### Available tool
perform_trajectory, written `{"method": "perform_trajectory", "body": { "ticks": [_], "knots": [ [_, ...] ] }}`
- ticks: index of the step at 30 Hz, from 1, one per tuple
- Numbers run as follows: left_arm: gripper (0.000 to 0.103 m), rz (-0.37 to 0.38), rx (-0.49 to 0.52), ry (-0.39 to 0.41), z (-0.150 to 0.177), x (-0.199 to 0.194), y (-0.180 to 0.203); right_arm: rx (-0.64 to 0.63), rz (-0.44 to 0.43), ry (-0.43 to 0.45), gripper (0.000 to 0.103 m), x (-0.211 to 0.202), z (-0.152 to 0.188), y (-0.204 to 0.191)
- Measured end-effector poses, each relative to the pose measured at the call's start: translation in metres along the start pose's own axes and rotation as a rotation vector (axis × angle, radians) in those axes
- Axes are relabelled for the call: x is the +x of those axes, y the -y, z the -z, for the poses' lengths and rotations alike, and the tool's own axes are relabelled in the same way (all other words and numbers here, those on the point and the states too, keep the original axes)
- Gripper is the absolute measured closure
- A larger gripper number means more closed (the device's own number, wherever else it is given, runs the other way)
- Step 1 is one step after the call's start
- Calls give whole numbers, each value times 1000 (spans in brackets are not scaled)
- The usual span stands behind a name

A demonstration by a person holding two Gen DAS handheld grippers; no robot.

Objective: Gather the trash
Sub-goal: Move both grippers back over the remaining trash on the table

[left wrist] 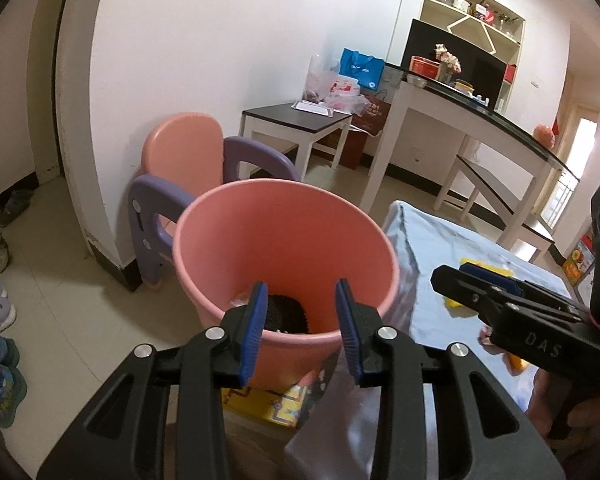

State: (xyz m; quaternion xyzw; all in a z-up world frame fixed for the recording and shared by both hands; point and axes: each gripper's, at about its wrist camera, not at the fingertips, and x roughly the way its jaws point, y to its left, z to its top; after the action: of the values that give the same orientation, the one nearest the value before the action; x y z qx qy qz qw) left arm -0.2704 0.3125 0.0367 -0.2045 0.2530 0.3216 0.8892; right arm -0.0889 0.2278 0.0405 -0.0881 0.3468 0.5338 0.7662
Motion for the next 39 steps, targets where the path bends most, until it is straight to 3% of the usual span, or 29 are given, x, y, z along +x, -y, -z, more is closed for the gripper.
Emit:
{"method": "perform_trajectory", "body": {
  "ticks": [10,21,29,39],
  "knots": [
    [68,29,28,-11,1,-13,28,7,102,-4,57,-56,31,34],
    [68,102,113,-61,-1,4,91,43,256,19,53,-119,55,103],
    [67,162,193,-114,-7,27,138,141,324,17,53,-136,68,155],
    [68,249,225,-199,-26,69,189,247,326,29,53,-133,70,202]
  ]
}}
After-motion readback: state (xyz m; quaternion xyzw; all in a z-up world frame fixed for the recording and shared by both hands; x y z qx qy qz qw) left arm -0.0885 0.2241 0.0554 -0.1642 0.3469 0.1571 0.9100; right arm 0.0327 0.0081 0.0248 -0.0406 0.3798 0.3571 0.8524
